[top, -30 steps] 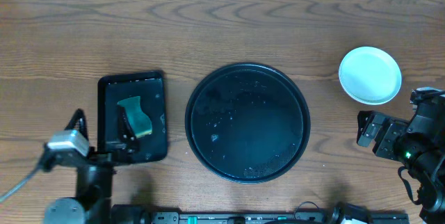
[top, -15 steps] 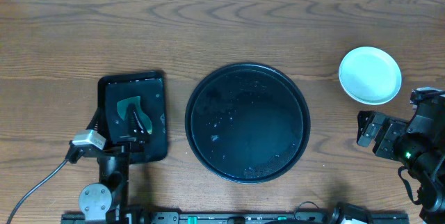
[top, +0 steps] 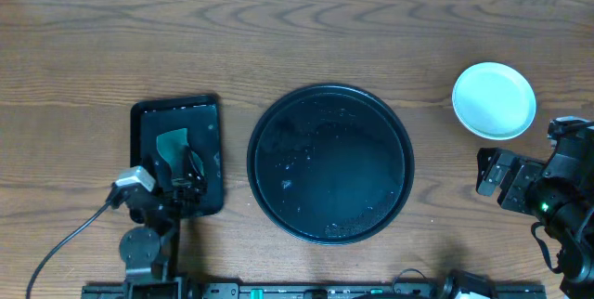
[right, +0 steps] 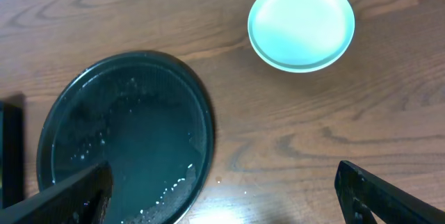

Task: Clean dirty plates on tray and stack at the side

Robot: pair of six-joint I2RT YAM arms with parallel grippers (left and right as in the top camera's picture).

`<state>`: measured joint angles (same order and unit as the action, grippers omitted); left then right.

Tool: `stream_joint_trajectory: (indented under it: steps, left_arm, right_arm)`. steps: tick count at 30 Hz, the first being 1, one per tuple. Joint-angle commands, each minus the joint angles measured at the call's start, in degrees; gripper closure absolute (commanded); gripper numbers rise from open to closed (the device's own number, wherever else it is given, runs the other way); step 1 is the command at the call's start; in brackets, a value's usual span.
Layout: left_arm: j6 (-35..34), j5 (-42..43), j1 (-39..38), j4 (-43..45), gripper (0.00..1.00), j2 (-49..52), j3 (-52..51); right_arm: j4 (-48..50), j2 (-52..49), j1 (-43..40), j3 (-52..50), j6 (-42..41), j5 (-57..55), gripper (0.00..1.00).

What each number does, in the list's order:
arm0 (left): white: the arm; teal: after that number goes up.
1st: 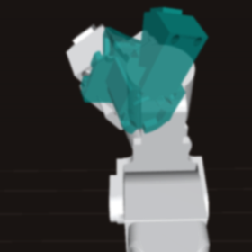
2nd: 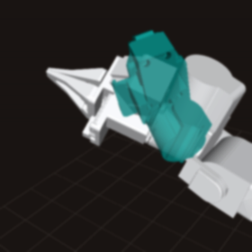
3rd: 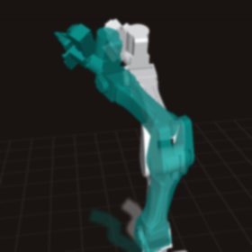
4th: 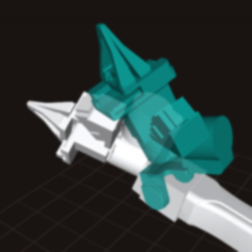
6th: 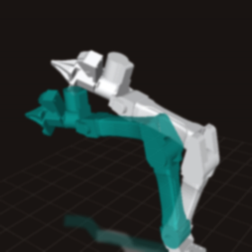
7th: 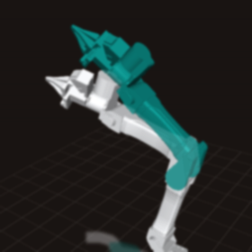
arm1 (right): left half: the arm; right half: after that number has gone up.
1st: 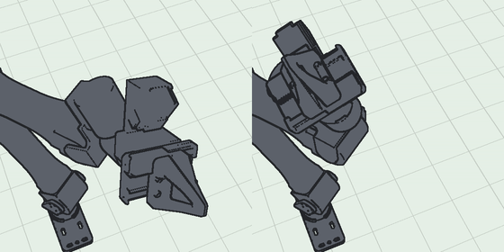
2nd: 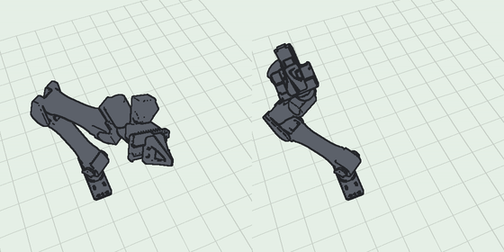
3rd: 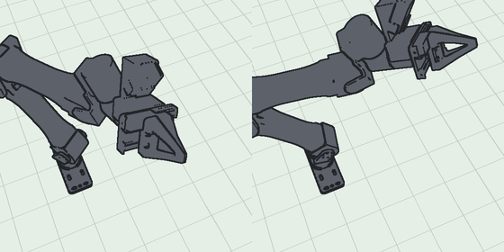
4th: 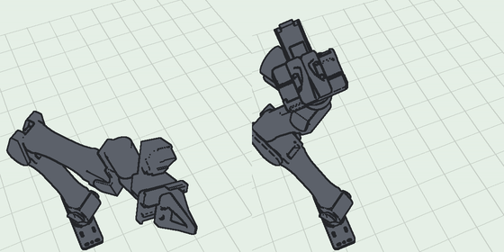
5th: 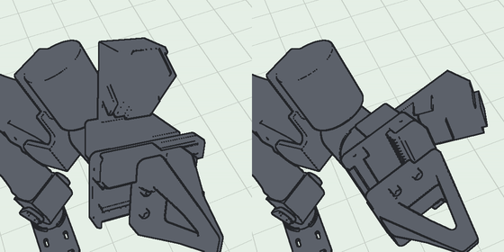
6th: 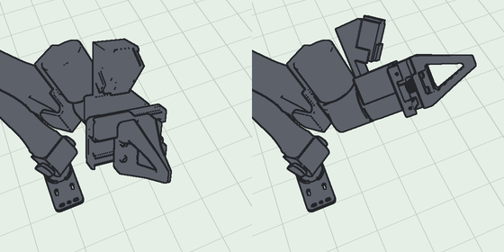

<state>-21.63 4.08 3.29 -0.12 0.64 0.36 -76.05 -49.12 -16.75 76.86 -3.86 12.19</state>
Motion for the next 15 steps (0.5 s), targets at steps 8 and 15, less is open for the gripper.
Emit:
stream_joint_trajectory:
  steps: [8, 15]
  left_arm:
    - [5.9, -0.1, 0.2, -3.7, 0.16, -0.5, -0.1]
    - [5.9, -0.1, 0.2, -3.7, 0.16, -0.4, -0.1]
  right_arm:
    - [-0.1, 0.1, 0.7, 0.2, -0.3, 0.5, 0.01]
    - [-0.1, 0.1, 0.7, 0.2, -0.3, 0.5, 0.01]
